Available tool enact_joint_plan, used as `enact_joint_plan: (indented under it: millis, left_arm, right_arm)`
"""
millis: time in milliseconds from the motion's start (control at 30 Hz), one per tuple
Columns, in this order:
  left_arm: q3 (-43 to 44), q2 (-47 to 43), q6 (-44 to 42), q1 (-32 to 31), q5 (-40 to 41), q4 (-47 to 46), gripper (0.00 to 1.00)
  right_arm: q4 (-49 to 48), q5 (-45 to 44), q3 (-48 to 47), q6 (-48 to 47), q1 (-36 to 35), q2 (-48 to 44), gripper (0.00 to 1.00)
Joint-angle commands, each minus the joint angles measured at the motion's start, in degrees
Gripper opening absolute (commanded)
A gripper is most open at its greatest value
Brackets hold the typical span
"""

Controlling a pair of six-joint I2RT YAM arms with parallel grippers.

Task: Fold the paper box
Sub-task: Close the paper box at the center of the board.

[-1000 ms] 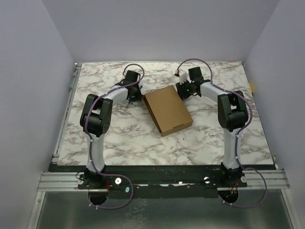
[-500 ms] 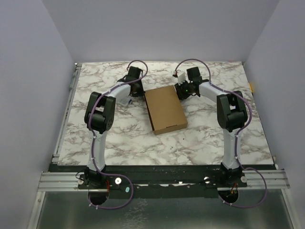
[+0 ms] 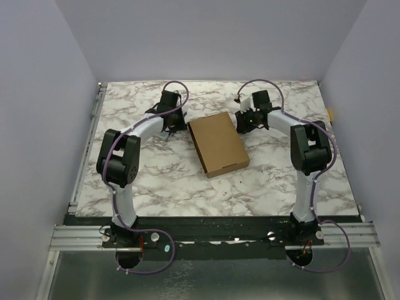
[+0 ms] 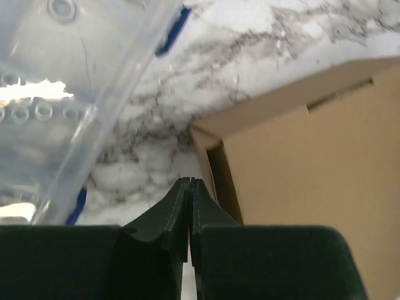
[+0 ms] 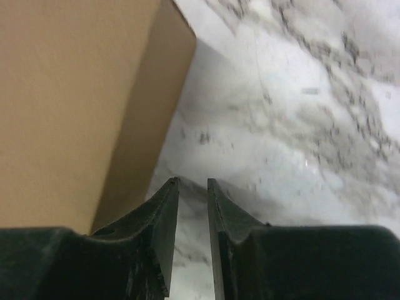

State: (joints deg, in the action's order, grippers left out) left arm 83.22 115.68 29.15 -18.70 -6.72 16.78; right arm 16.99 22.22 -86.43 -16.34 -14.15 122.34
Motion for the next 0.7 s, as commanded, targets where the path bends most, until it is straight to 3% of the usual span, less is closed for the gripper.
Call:
enact_joint_plan:
  millis: [0,167,333,467,667]
  left_arm:
    - [-9.7,-12.4,0.1,0.4,-4.4,-0.2,0.08]
    - [-25.3,-24.7,4.6,-2.3,-7.0,-1.9,0.07]
    - [-39.0,-32.6,15.7,-14.1,-1.5,-9.8,0.04]
    - [-40.9,-31.3,21.2,-19.3,4.1,-11.6,0.01]
    - [-34.4,-24.8,23.9,-23.7,5.9,-12.1,0.00]
  right_arm:
    - [3.1,0.8,6.8,-0.3,1.1,-3.9,0.31]
    - [3.0,-0.4,13.7,-0.9,1.4,-10.0,0.32]
    - [2.8,0.2,21.1,0.3,1.2,-17.0,0.32]
    - [2.6,-0.6,22.4,1.0,1.0,-17.8,0.32]
    - [1.6,-4.0,23.1,1.9,-3.7,-16.9,0.31]
